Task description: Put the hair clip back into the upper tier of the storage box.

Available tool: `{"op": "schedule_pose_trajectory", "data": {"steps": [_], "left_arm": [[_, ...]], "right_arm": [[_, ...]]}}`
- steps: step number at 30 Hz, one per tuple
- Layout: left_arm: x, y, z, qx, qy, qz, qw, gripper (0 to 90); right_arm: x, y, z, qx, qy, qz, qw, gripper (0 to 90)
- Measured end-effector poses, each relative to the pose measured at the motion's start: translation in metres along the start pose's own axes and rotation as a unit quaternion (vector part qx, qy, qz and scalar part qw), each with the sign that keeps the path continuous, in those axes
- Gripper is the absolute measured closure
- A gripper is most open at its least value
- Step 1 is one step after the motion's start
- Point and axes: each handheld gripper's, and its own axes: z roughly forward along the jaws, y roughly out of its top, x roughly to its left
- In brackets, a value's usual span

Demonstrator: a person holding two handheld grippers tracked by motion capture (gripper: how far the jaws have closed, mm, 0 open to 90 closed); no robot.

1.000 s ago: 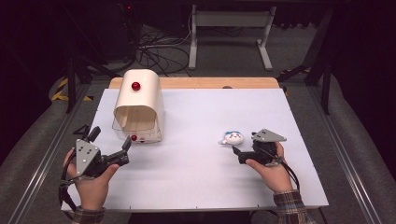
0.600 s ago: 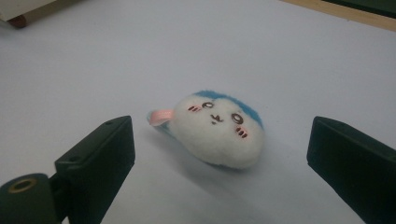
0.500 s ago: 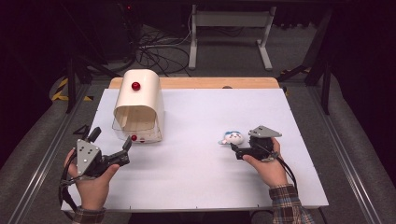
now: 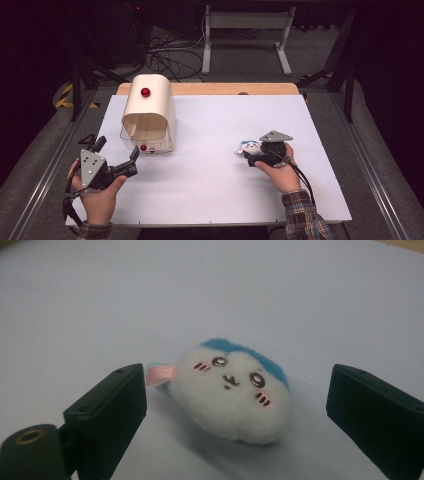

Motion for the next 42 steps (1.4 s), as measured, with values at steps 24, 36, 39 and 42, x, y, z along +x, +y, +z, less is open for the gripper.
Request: {"op": "schedule_pose_trajectory", "data": {"steps": [24, 36, 39, 42], "left_arm": [[0.000, 0.000, 0.001, 0.002, -0.010, 0.002, 0.9999, 0.2], [0.001, 0.000, 0.001, 0.004, -0.009, 0.002, 1.0000, 0.4], [0.001, 0.000, 0.001, 0.004, -0.009, 0.002, 1.0000, 0.4], [0.001, 0.000, 0.001, 0.004, -0.009, 0.002, 0.9999, 0.4]], "right_arm": [[-0.003, 0.003, 0.023, 0.046, 0.005, -0.002, 0.9989, 17.2], [-0.002, 0.005, 0.027, 0.056, 0.019, 0.004, 0.9983, 29.0], [-0.002, 0.005, 0.026, 0.056, 0.019, 0.003, 0.9982, 32.4], [-0.002, 0.006, 0.024, 0.054, 0.016, 0.002, 0.9984, 34.0]]}}
